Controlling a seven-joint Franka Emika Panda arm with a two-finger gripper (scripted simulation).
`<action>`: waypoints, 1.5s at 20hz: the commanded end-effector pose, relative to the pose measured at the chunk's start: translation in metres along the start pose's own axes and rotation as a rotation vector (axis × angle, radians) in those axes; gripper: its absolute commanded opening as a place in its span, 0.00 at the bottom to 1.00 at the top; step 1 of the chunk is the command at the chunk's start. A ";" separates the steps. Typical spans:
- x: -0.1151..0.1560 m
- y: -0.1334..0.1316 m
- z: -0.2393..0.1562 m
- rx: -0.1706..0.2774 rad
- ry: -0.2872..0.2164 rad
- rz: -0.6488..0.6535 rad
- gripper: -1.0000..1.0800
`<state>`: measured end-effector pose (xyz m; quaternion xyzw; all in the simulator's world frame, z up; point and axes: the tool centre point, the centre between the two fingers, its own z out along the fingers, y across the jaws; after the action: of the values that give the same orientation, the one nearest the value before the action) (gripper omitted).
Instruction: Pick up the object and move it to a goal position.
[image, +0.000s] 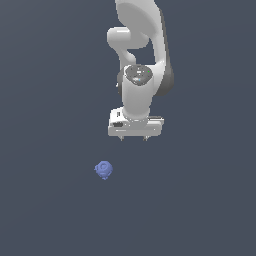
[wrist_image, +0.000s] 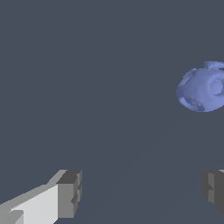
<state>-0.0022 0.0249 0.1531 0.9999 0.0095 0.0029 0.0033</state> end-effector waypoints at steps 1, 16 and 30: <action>0.000 0.000 0.000 0.000 0.000 0.000 0.96; -0.002 -0.027 -0.011 0.000 -0.001 -0.031 0.96; 0.038 0.029 0.014 0.012 -0.007 0.234 0.96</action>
<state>0.0301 0.0069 0.1442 0.9964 -0.0845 0.0004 -0.0023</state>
